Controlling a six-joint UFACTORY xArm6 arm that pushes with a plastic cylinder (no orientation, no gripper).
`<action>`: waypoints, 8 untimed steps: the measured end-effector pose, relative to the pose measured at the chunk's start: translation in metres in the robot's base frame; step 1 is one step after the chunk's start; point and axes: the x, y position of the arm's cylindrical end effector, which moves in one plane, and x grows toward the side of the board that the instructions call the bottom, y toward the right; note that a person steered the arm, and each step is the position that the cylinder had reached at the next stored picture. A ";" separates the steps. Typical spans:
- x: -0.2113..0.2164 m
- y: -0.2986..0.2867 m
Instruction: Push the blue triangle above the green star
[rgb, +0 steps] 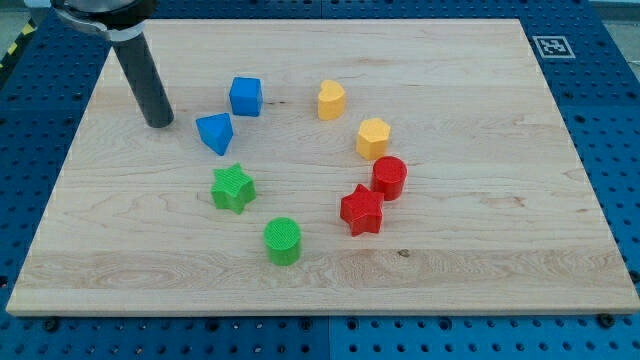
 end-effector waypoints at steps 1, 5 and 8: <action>-0.009 0.000; 0.001 0.046; 0.018 0.065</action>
